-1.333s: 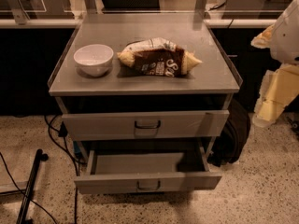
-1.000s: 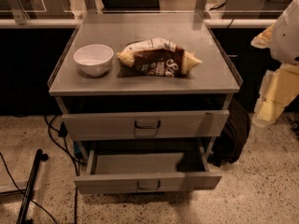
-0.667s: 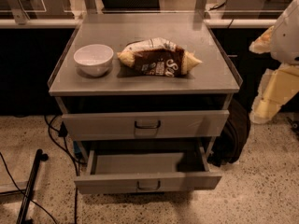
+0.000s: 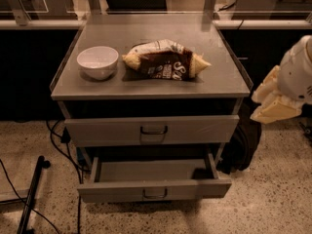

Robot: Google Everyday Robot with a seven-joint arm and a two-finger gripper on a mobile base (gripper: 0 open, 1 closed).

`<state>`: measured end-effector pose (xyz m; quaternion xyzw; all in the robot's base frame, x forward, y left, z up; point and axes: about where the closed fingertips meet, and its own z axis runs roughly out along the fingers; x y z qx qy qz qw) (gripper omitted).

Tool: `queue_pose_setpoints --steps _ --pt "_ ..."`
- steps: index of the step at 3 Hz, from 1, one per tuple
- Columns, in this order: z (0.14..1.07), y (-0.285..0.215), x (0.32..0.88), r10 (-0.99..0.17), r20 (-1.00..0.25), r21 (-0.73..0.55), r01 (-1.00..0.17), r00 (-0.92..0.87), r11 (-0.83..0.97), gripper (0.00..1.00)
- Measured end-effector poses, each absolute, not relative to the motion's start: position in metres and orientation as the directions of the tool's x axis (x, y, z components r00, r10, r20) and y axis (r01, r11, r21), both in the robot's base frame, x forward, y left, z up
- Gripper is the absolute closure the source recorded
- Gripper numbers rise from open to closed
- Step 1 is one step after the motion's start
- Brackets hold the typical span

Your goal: Close middle drawer

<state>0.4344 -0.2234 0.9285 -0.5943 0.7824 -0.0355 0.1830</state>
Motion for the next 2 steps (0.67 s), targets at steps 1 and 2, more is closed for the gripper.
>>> queue_pose_setpoints --steps 1,2 --pt "0.876 -0.226 0.43 -0.921 -0.303 -0.257 -0.909 -0.247 0.329 0.84" --pt "0.799 -0.229 0.419 -0.883 -0.361 -0.19 -0.904 -0.299 0.384 1.0"
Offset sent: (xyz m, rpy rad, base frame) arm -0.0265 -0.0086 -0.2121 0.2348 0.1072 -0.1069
